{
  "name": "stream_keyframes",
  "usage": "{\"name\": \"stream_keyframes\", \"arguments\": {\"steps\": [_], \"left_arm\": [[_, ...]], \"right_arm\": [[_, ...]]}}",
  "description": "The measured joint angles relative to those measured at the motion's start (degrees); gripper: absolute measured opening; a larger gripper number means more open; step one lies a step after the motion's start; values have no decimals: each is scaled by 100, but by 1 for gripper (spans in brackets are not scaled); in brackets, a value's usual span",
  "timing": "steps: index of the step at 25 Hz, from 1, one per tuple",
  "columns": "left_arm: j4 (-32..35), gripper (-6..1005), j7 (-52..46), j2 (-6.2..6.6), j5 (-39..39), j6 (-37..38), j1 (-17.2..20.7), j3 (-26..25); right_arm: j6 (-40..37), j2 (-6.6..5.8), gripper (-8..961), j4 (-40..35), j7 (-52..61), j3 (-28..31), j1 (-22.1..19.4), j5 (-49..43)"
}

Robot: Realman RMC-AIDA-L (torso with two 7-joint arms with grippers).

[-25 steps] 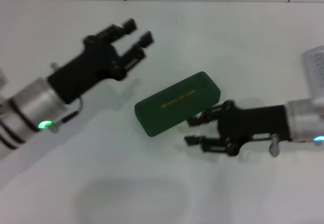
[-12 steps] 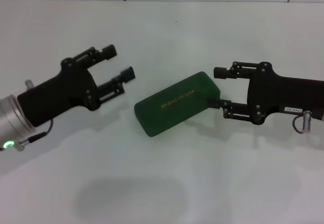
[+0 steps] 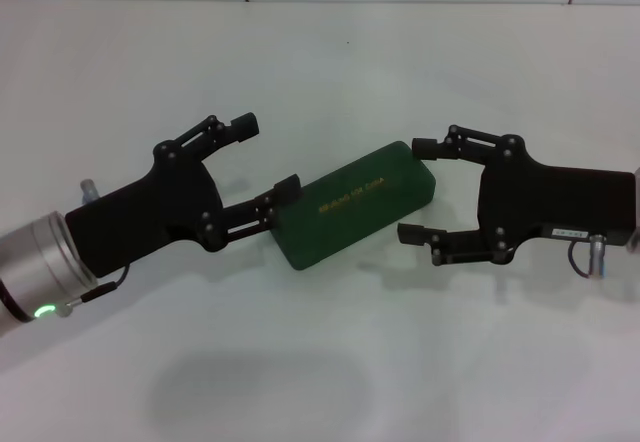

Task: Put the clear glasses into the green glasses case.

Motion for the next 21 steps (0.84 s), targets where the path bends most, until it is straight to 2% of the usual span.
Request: {"name": "stream_keyframes", "arguments": {"steps": [1, 7, 21], "left_arm": [[0, 886, 14, -5, 2, 0, -2, -1], [-24, 894, 18, 2, 1, 7, 2, -5], [-61, 894, 46, -18, 21, -10, 16, -6]], "right_arm": [[10, 2, 883, 52, -30, 0, 20, 0], [43, 3, 883, 290, -153, 17, 160, 0], [104, 32, 883, 488, -362, 36, 193, 54]]}}
